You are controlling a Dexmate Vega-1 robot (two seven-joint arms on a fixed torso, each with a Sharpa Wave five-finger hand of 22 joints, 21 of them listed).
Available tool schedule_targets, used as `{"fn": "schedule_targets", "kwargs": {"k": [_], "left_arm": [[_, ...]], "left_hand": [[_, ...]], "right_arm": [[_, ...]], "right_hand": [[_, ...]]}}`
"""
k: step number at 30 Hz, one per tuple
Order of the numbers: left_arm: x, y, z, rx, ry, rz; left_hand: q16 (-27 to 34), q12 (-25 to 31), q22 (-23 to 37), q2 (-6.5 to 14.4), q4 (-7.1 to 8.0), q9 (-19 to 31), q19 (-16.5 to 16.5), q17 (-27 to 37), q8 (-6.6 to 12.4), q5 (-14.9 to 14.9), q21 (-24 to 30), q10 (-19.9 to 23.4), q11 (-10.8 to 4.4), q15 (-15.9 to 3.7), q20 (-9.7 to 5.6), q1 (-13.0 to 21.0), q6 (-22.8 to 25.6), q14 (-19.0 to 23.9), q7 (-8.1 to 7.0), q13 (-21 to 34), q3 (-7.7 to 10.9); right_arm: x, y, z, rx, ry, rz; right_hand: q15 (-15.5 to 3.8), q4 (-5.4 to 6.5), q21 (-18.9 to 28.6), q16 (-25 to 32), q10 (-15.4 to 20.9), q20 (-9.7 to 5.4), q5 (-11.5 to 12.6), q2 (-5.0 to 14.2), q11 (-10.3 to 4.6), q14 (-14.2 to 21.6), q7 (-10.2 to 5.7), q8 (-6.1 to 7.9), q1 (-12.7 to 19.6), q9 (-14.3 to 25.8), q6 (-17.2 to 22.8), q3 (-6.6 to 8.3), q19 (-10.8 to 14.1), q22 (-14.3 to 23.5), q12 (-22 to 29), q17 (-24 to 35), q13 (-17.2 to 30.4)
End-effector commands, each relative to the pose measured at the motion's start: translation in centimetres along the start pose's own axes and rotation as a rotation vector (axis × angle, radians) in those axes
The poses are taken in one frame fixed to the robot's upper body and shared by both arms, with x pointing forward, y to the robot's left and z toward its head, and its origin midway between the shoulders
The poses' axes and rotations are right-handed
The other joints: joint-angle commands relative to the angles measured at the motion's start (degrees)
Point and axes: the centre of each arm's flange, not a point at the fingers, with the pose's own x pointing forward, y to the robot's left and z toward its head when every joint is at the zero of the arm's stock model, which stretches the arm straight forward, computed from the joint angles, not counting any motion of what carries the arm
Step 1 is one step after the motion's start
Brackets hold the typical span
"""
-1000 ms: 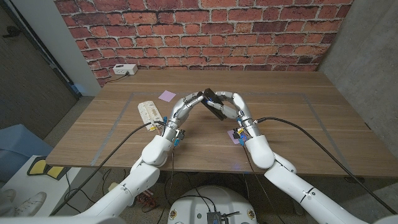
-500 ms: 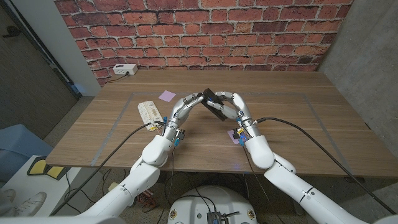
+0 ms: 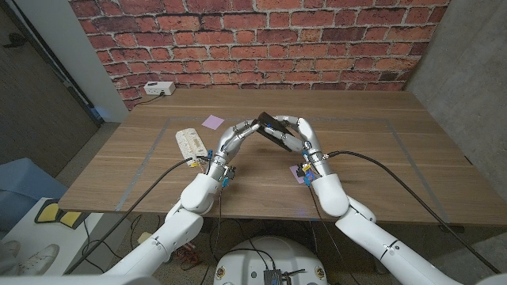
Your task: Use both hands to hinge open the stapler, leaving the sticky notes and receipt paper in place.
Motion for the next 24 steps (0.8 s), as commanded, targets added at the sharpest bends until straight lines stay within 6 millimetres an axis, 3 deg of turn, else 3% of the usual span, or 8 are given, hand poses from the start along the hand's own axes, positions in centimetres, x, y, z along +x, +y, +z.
{"fn": "schedule_targets", "kwargs": {"k": [1,17,24], "left_arm": [[-0.33,0.24,0.13,-0.004,-0.009,0.018],[-0.57,0.34,0.11,-0.01,0.0,0.028],[-0.54,0.34,0.03,-0.018,0.001,0.032]], "left_hand": [[0.6,0.6,0.1,6.8,0.12,-0.1,0.3,0.4,-0.14,0.1,0.3,2.7,-1.79,-7.9,-0.07,7.6,3.4,0.8,-2.99,0.5,0.39],[2.8,1.5,0.1,7.2,0.33,0.2,0.9,1.3,-0.71,0.4,0.4,5.0,-1.85,-9.8,-0.75,9.3,3.0,4.1,-2.22,1.7,1.27],[2.5,1.6,0.1,7.1,0.47,0.6,0.9,1.5,-0.72,0.4,0.4,5.2,-1.92,-9.31,-0.76,9.6,2.8,3.0,-2.08,2.0,1.42]], "right_arm": [[-0.06,-0.3,-0.06,0.002,-0.005,-0.019],[0.15,-0.45,0.01,0.019,-0.014,-0.023],[0.16,-0.71,0.07,0.023,-0.019,-0.034]], "right_hand": [[-7.46,1.76,0.2,-0.2,2.7,-2.27,0.2,6.28,-2.29,0.6,-0.51,0.19,5.7,0.3,0.7,1.79,0.4,0.3,0.2,0.3,0.3],[-7.37,1.81,0.4,-0.4,2.7,-2.3,0.2,6.3,-2.36,0.7,-0.47,0.11,5.7,0.3,0.7,1.81,0.3,0.3,0.1,0.5,0.4],[-7.43,1.78,0.5,-0.6,2.7,-2.31,0.2,6.27,-2.26,0.7,-0.48,0.12,5.7,0.3,0.8,1.82,0.2,0.3,0.1,0.6,0.4]]}}
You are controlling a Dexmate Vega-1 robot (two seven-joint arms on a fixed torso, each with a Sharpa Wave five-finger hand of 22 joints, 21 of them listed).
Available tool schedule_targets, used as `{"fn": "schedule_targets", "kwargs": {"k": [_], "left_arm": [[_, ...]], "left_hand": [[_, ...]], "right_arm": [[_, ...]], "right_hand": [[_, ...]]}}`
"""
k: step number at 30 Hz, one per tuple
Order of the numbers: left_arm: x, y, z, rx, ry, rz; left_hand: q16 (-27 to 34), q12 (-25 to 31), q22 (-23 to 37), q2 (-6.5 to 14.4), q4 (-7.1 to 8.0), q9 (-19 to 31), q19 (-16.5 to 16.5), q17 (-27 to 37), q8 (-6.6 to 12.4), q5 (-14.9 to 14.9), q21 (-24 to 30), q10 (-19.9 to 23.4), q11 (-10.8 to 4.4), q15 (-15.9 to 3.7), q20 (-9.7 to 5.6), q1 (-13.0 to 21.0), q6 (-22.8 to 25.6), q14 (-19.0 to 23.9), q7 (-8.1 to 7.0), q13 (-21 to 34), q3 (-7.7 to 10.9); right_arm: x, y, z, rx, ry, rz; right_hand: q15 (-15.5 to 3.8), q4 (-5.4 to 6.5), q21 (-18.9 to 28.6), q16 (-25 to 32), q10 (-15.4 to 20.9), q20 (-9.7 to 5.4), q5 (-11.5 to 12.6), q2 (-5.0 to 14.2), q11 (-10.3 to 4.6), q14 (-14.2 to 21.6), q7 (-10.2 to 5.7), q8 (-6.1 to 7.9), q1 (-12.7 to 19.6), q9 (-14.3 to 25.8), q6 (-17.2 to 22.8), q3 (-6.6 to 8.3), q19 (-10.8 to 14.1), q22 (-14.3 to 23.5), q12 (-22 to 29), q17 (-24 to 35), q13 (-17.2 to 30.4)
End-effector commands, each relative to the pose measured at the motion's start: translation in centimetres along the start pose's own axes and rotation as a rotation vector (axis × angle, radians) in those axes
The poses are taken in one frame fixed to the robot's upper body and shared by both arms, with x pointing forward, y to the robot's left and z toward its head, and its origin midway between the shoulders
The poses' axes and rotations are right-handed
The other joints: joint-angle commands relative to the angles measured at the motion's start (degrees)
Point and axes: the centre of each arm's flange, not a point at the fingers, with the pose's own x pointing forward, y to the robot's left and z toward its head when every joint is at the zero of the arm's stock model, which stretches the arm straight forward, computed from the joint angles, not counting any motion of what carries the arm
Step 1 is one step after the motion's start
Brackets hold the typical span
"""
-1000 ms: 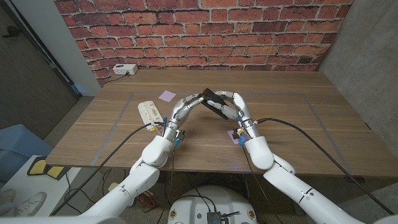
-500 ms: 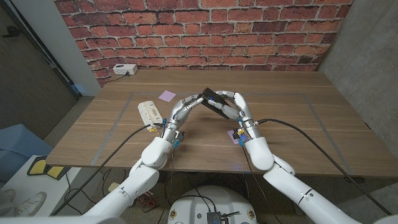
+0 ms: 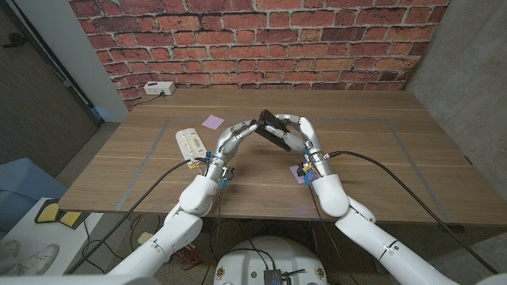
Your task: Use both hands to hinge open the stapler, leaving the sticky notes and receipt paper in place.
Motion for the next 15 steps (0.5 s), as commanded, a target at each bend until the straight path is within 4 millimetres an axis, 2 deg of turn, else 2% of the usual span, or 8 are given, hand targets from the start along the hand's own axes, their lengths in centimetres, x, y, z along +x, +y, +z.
{"fn": "schedule_targets", "kwargs": {"k": [1,9,14,15], "left_arm": [[-0.01,-0.18,-0.08,-0.003,0.005,0.0],[-0.03,-0.15,0.28,-0.004,-0.004,0.009],[-0.34,-0.1,0.6,-0.001,-0.017,0.043],[-0.41,-0.11,0.66,0.002,-0.021,0.05]], "left_hand": [[0.0,0.2,0.1,8.2,0.62,0.3,0.1,0.2,-0.03,0.3,0.4,3.6,-3.12,-9.24,0.05,8.5,1.7,-0.5,-1.66,1.9,0.72],[0.0,0.2,0.1,8.3,1.01,0.7,0.2,0.4,0.08,0.3,0.4,3.5,-3.12,-9.21,0.12,8.5,1.8,-0.6,-1.88,2.2,0.92],[1.8,0.1,0.1,8.6,1.28,1.3,0.6,1.3,0.14,0.4,0.6,3.0,-3.08,-10.07,-0.04,9.3,1.4,2.5,-1.87,2.7,1.34],[2.2,0.2,0.1,8.5,1.29,1.4,0.8,1.4,0.15,0.4,0.6,2.9,-3.04,-10.22,-0.47,9.6,1.3,3.2,-1.82,2.8,1.48]], "right_arm": [[0.05,-0.17,0.03,0.01,-0.007,-0.006],[0.03,-0.45,0.03,0.021,-0.009,-0.021],[-0.13,-0.83,0.06,0.02,-0.009,-0.03],[-0.16,-0.89,0.09,0.019,-0.01,-0.035]], "right_hand": [[-7.34,1.75,0.5,-0.3,2.3,-2.3,0.3,6.11,-1.77,0.4,-0.44,0.22,5.8,0.3,0.8,1.81,0.2,0.3,0.3,0.3,0.4],[-7.3,1.83,0.6,-0.5,2.3,-2.33,0.3,6.22,-1.82,0.5,-0.58,0.11,5.8,0.3,0.6,1.84,0.2,0.3,0.2,0.4,0.4],[-7.32,1.79,0.7,-0.7,2.2,-2.36,0.3,6.16,-1.91,0.4,-0.5,0.07,5.8,0.3,0.6,1.85,0.3,0.3,0.2,0.4,0.5],[-7.27,1.85,0.7,-0.8,2.2,-2.56,0.3,6.23,-1.84,0.4,-0.53,0.07,5.8,0.3,0.6,1.88,0.3,0.3,0.1,0.4,0.4]]}}
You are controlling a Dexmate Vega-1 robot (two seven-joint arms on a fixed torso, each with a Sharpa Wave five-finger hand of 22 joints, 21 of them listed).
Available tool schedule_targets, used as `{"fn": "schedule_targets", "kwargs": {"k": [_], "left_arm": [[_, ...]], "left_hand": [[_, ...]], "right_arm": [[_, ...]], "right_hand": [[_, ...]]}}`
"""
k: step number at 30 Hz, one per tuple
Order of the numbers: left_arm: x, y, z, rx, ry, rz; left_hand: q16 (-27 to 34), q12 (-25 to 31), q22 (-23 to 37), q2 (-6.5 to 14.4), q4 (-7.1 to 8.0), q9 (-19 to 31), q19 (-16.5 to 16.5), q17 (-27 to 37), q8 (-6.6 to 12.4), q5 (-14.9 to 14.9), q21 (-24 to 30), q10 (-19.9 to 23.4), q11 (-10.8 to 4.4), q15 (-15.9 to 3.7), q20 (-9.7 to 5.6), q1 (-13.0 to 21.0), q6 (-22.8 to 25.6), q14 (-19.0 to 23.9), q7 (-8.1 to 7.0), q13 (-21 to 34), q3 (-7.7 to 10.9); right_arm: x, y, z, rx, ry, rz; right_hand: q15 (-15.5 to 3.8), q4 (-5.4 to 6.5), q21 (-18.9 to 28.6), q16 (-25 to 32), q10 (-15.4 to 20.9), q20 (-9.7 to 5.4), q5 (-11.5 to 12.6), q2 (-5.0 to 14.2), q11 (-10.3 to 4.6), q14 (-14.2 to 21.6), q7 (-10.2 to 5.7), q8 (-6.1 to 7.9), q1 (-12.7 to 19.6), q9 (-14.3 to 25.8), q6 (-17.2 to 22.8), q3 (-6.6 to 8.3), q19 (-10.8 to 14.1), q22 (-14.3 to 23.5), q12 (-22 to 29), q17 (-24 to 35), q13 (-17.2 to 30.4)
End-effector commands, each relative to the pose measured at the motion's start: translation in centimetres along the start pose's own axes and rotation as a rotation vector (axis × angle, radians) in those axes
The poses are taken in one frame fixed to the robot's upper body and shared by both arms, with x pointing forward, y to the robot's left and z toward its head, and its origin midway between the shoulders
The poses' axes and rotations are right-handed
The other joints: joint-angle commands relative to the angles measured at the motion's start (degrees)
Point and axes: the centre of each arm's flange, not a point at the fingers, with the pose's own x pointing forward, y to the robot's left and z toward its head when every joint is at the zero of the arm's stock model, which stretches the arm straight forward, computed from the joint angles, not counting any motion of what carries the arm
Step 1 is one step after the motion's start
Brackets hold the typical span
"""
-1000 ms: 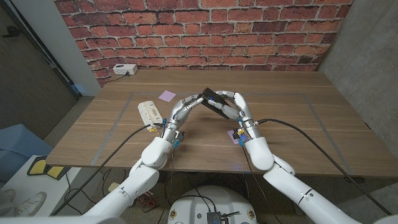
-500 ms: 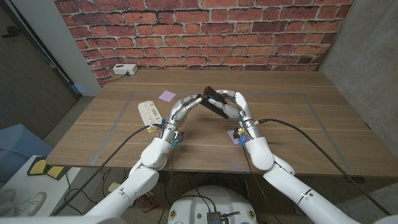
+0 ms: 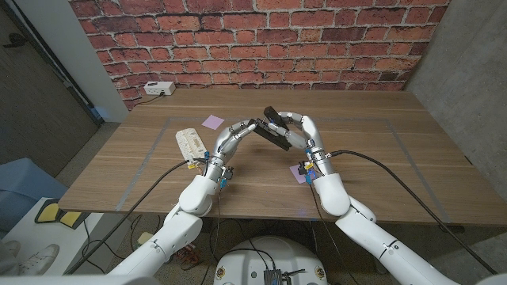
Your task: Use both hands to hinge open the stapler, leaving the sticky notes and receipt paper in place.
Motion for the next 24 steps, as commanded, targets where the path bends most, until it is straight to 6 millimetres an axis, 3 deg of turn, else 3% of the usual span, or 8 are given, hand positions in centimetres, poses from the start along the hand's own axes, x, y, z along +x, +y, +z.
{"fn": "schedule_targets", "kwargs": {"k": [1,3,5,8,14,17,22,24], "left_arm": [[-0.4,0.1,0.5,0.003,-0.023,0.052],[-0.5,0.1,0.5,-0.005,-0.03,0.068],[-0.7,0.1,0.4,-0.013,-0.032,0.08],[-0.9,0.2,0.4,-0.018,-0.038,0.077],[-1.1,0.4,0.6,-0.023,-0.046,0.072],[-1.1,0.6,0.7,-0.02,-0.048,0.065],[-1.0,0.6,0.6,-0.03,-0.054,0.065],[-1.0,0.6,0.6,-0.033,-0.056,0.071]], "left_hand": [[1.3,0.2,0.1,8.6,1.19,0.6,0.8,0.8,0.39,0.4,0.5,2.9,-2.96,-10.18,-1.07,9.5,1.4,2.6,-1.63,2.9,1.51],[1.8,0.3,0.1,8.6,1.23,1.0,1.1,1.0,0.46,0.5,0.5,2.7,-2.75,-10.34,-3.21,10.2,1.3,4.2,-1.49,3.3,2.2],[1.5,0.4,0.1,8.4,1.23,1.2,1.7,0.7,0.51,0.5,0.7,2.7,-2.74,-10.21,-3.8,10.4,1.3,4.5,-1.45,3.5,2.59],[2.1,0.5,0.2,8.4,1.87,1.7,3.5,0.7,0.55,0.5,1.4,2.3,-2.62,-10.42,-3.57,10.3,1.0,7.5,-1.57,4.0,3.08],[4.3,0.7,0.6,8.3,1.54,2.5,4.3,2.0,0.46,0.4,1.9,1.5,-2.36,-10.95,-2.27,11.5,0.2,11.9,-2.45,4.8,3.06],[6.7,0.9,1.7,8.3,2.06,3.3,6.2,4.8,0.74,0.4,3.4,1.2,-2.49,-10.61,-3.91,11.8,0.1,13.3,-2.94,5.7,1.92],[17.3,0.0,6.4,8.0,2.53,4.8,6.7,16.0,0.74,0.6,7.4,1.3,-2.76,-10.07,-4.18,13.3,-0.2,12.5,-3.48,8.1,-1.93],[21.2,-0.3,8.1,8.3,2.32,5.0,6.8,20.0,0.51,0.7,9.0,1.4,-2.74,-10.16,-4.37,14.4,-0.2,12.1,-3.5,8.9,-2.55]], "right_arm": [[-0.2,-0.7,0.0,0.003,-0.001,-0.026],[-0.2,-0.9,0.1,0.007,-0.002,-0.028],[-0.2,-1.1,0.2,0.011,-0.006,-0.037],[-0.3,-1.3,0.3,0.009,-0.01,-0.042],[-0.4,-1.7,0.3,0.011,-0.011,-0.054],[-0.5,-1.9,0.3,0.009,-0.012,-0.061],[-0.7,-2.3,0.2,0.011,-0.008,-0.074],[-0.7,-2.4,0.1,0.012,-0.004,-0.077]], "right_hand": [[-7.29,1.86,0.5,-0.4,2.2,-2.74,0.2,6.26,-1.83,0.4,-0.51,0.28,5.8,0.1,0.6,1.89,0.4,0.3,0.4,0.1,0.3],[-7.35,1.81,0.5,-0.4,2.2,-2.92,0.2,6.18,-1.88,0.4,-0.55,0.28,5.8,0.1,0.6,1.88,0.4,0.3,0.4,0.2,0.4],[-7.37,1.83,0.5,-0.5,2.1,-2.95,0.2,6.26,-1.83,0.3,-0.51,0.25,5.8,0.1,0.6,1.93,0.3,0.3,0.4,0.2,0.4],[-7.36,1.81,0.5,-0.7,2.1,-2.81,0.2,6.14,-1.86,0.3,-0.53,0.2,5.8,0.1,0.5,1.88,0.2,0.3,0.4,0.2,0.6],[-7.42,1.75,0.6,-0.8,1.9,-2.78,0.2,6.14,-1.88,0.2,-0.61,0.15,5.9,0.2,0.4,1.92,0.1,0.3,0.3,0.3,0.6],[-7.43,1.71,0.6,-0.8,2.0,-2.79,0.2,6.14,-1.86,0.2,-0.58,0.11,6.0,0.2,0.3,1.93,0.1,0.3,0.3,0.3,0.6],[-7.4,1.75,0.7,-0.9,1.9,-2.74,0.2,6.16,-1.89,0.3,-0.64,0.13,5.9,0.2,0.4,1.91,0.2,0.3,0.3,0.4,0.6],[-7.36,1.79,2.0,-1.1,1.9,-3.34,0.2,6.25,-1.81,0.3,-0.62,0.07,5.9,0.2,0.4,1.93,2.4,0.7,0.2,0.6,0.7]]}}
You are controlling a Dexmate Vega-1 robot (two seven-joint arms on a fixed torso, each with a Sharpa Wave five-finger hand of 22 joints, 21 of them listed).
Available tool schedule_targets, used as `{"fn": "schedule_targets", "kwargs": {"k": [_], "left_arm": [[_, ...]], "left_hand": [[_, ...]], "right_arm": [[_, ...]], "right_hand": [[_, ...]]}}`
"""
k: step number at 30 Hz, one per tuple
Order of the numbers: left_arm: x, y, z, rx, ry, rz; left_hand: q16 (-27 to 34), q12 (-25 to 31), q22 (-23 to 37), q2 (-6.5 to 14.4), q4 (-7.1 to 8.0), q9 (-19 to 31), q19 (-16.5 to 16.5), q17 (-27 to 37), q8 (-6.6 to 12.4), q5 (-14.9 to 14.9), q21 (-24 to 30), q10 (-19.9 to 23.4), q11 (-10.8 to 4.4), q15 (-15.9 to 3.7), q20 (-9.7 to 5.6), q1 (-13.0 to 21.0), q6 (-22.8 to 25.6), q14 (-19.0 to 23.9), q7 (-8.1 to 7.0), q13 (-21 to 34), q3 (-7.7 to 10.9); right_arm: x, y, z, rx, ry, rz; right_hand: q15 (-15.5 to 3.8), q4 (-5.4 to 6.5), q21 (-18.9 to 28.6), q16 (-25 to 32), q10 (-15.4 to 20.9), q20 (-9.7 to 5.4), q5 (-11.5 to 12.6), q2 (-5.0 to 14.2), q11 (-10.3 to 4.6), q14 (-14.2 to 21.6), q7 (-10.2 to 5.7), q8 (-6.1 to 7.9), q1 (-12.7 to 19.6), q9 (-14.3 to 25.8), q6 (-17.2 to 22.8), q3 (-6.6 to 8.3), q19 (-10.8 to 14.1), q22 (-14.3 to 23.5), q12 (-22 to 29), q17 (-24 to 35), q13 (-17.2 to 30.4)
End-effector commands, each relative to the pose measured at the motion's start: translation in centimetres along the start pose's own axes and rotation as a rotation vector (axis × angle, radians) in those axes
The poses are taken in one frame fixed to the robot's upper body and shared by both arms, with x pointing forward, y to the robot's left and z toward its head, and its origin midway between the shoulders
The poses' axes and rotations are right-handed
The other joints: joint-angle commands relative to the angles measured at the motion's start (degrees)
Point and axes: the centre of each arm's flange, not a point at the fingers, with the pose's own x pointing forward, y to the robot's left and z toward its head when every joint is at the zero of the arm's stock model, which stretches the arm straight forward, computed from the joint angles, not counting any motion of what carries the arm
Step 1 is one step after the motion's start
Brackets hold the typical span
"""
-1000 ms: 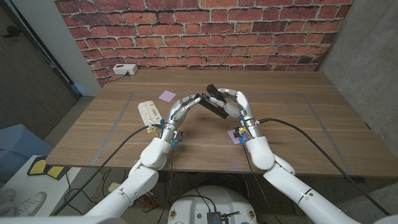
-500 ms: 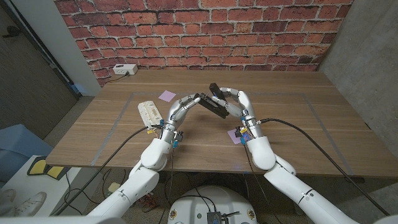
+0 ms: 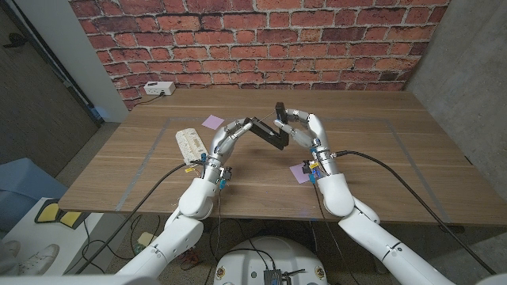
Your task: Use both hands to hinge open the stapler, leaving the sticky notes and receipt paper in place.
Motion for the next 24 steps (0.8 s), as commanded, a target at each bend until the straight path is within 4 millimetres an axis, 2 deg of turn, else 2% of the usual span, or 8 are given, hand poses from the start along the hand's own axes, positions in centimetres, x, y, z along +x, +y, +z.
{"fn": "schedule_targets", "kwargs": {"k": [1,3,9,11,14,24], "left_arm": [[-0.1,0.2,0.1,-0.014,-0.017,0.009],[-0.1,0.2,0.2,-0.007,-0.017,0.008],[0.2,0.3,0.2,-0.022,-0.023,0.017],[0.2,0.2,0.1,-0.029,-0.026,0.037],[0.2,0.1,0.0,-0.037,-0.028,0.038],[0.0,0.4,-0.3,-0.05,-0.029,0.035]], "left_hand": [[6.7,-0.6,3.0,9.4,0.44,0.5,0.5,6.6,0.01,0.5,2.6,2.1,-2.12,-9.28,-0.24,10.9,1.7,-0.6,-1.69,3.2,-0.84],[8.3,-0.7,3.6,9.3,0.51,0.5,0.3,8.1,-0.01,0.4,3.2,2.2,-2.12,-9.16,-0.22,11.1,1.9,-0.8,-1.63,3.5,-1.28],[9.5,-0.8,4.2,9.3,0.67,0.6,0.2,9.2,-0.13,0.4,3.7,2.1,-2.08,-9.04,-0.19,11.1,1.9,-1.3,-1.81,3.7,-1.72],[14.4,-1.2,5.9,9.3,1.19,0.7,0.1,13.3,-0.38,0.4,5.1,2.3,-2.13,-8.45,0.04,11.0,1.9,-0.8,-1.68,4.2,-2.92],[18.8,-2.3,7.3,9.3,1.24,0.8,0.3,15.8,-0.56,0.5,6.6,2.4,-2.19,-8.72,-0.16,11.4,2.1,0.9,-1.48,3.6,-3.51],[20.1,-2.6,7.9,9.3,0.97,0.9,-1.4,16.3,-0.74,0.5,6.7,2.8,-2.19,-8.74,-0.04,12.1,2.2,-0.6,-1.48,3.6,-3.74]], "right_arm": [[-0.4,-1.0,-0.2,0.001,0.007,-0.031],[-0.4,-1.1,-0.3,-0.001,0.01,-0.035],[-0.5,-1.4,-0.6,0.012,0.016,-0.048],[-0.5,-1.5,-0.6,0.014,0.016,-0.051],[-0.5,-1.7,-0.6,0.022,0.015,-0.059],[-0.6,-2.2,-0.8,0.051,0.02,-0.064]], "right_hand": [[-7.34,1.67,2.4,-0.4,2.0,-3.5,0.2,6.21,-1.79,0.4,-0.64,0.15,5.9,0.2,0.5,2.0,3.6,1.0,0.1,0.4,0.6],[-7.37,1.67,3.5,-0.4,2.1,-3.11,0.2,6.21,-2.02,0.5,-0.64,0.16,5.9,0.2,0.6,1.95,5.1,1.6,0.1,0.6,0.7],[-7.31,1.77,4.5,-0.5,2.2,-2.92,0.2,6.26,-2.01,0.7,-0.68,0.1,5.8,0.2,0.5,1.87,5.7,2.4,0.0,0.7,0.6],[-7.25,1.85,4.7,-0.5,2.3,-2.91,0.2,6.26,-1.97,0.8,-0.67,0.09,5.7,0.2,0.5,1.82,5.6,2.6,0.0,0.8,0.5],[-7.23,1.92,5.0,-0.5,2.3,-2.86,0.2,6.29,-1.95,0.9,-0.7,0.08,5.6,0.2,0.5,1.79,5.6,2.9,0.0,0.8,0.4],[-7.29,1.93,5.8,-0.7,2.4,-2.84,0.2,6.26,-1.97,1.0,-0.64,0.04,5.6,0.2,0.5,1.76,5.2,3.8,-0.2,0.9,0.4]]}}
